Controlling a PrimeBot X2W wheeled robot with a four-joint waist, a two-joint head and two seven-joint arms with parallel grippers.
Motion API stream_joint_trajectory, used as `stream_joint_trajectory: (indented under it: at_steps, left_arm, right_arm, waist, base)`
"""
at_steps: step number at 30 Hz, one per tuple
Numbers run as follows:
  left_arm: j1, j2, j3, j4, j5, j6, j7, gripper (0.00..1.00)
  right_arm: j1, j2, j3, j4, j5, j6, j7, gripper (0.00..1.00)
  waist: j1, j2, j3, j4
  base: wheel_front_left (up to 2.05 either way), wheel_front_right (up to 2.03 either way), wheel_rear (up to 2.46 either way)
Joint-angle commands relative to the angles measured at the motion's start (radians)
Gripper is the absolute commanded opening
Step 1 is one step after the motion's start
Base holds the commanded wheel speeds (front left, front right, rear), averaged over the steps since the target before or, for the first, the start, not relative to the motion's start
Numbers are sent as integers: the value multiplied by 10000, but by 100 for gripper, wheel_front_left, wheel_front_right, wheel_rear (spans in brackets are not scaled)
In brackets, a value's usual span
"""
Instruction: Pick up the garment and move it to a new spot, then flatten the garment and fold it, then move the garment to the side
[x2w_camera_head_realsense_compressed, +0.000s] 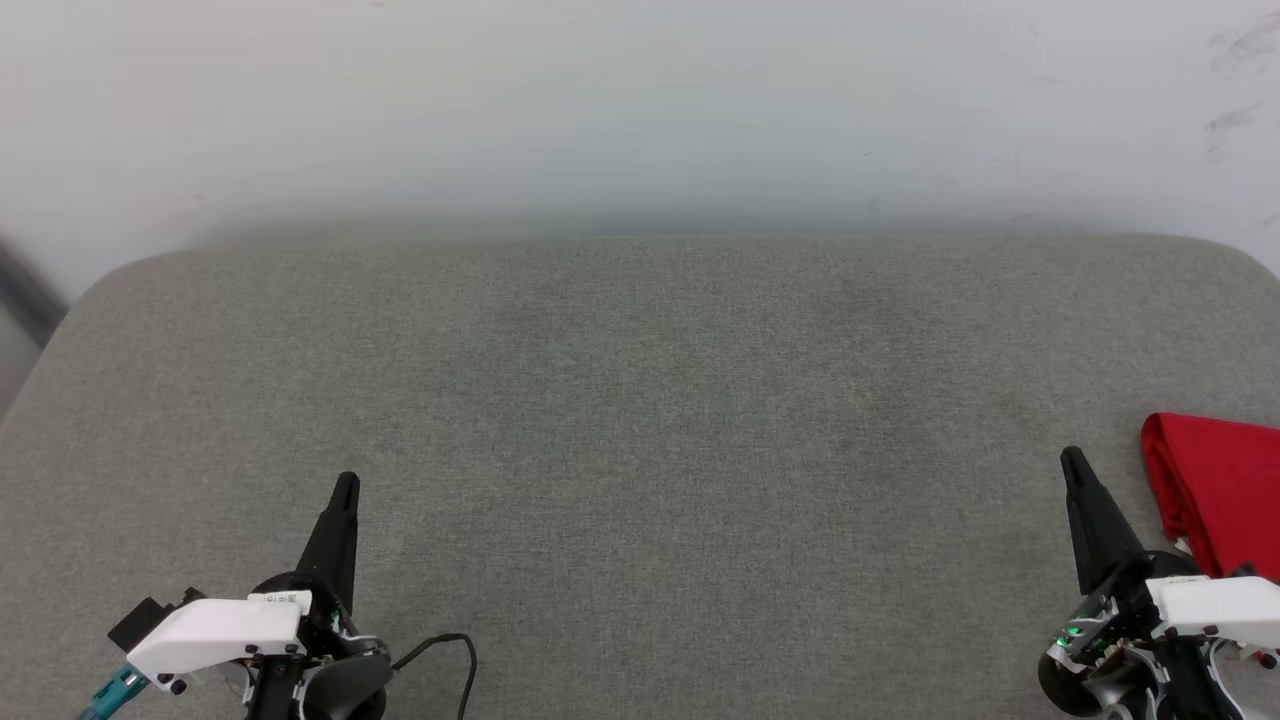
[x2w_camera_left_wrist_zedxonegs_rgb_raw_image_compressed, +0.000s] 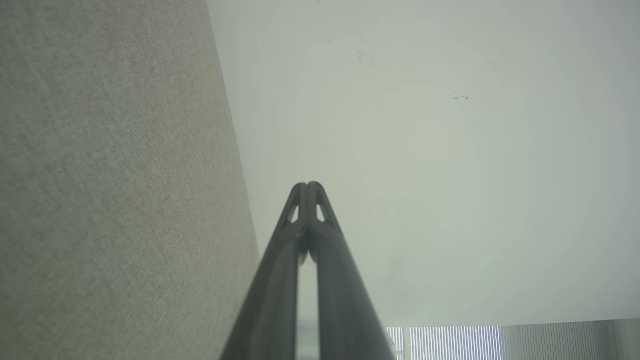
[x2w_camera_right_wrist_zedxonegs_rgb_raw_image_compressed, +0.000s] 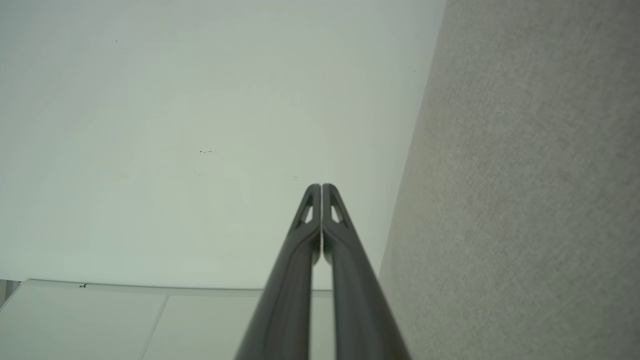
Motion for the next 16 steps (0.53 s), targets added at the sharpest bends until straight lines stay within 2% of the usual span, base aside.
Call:
stream_joint_trajectory:
  at_steps: [1, 16]
  left_arm:
    - [-79, -18, 28, 7, -6, -31, 26, 0]
    - [-76, -16, 22, 6, -10, -31, 17, 0]
  right_arm:
    - [-114, 44, -9, 11, 19, 0, 6, 0]
    - [-116, 63, -32, 11, -6, 0, 32, 0]
  waist:
    - [0, 0, -1, 0]
    - [0, 0, -1, 0]
  base:
    - [0, 0, 0]
    - [0, 0, 0]
